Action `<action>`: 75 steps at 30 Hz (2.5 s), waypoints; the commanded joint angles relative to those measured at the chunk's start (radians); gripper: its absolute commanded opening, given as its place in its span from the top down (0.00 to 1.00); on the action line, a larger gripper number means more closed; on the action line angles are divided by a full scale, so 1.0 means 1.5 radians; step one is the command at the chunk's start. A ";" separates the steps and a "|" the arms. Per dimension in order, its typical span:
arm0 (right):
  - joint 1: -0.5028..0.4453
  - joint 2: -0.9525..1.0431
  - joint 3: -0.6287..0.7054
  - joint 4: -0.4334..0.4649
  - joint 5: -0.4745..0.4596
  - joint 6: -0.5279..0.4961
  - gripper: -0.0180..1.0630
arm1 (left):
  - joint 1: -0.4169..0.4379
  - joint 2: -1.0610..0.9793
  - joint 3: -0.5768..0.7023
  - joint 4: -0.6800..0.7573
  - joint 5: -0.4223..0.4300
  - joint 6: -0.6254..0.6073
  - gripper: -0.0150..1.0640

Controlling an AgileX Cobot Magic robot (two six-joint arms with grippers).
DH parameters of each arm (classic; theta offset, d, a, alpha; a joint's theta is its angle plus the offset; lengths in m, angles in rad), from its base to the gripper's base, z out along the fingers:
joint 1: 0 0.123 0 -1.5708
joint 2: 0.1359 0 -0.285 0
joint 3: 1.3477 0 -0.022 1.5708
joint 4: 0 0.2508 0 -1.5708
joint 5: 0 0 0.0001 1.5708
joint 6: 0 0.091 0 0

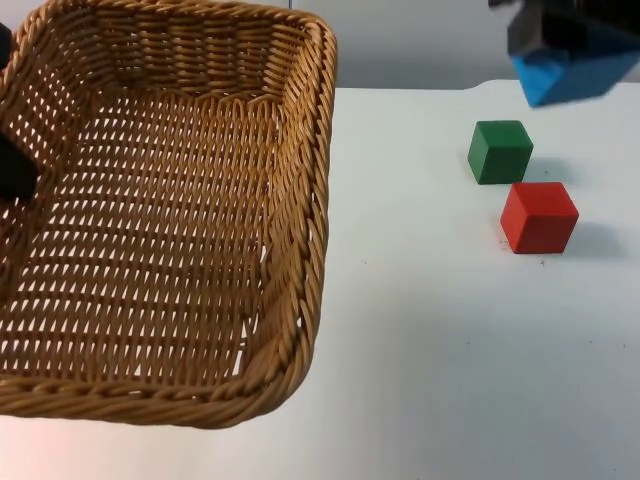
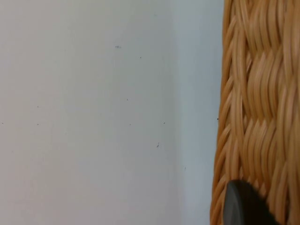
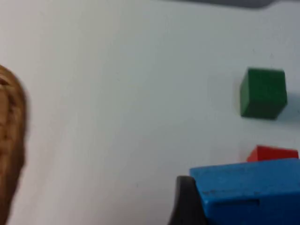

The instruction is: Pick up the basket with the left hand and place the blue cube into the basket with the right hand.

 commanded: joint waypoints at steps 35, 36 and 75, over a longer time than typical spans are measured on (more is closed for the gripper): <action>0.183 0.253 -0.111 0.035 -0.237 -0.073 0.99 | 0.000 0.088 -0.001 -0.044 -0.046 0.000 0.99; 0.183 0.264 -0.111 0.032 -0.243 -0.075 0.99 | 0.000 0.088 -0.001 -0.047 -0.046 0.002 0.99; 0.192 0.111 -0.110 -0.001 -0.213 -0.113 0.05 | 0.000 0.088 -0.001 -0.048 -0.044 0.021 0.99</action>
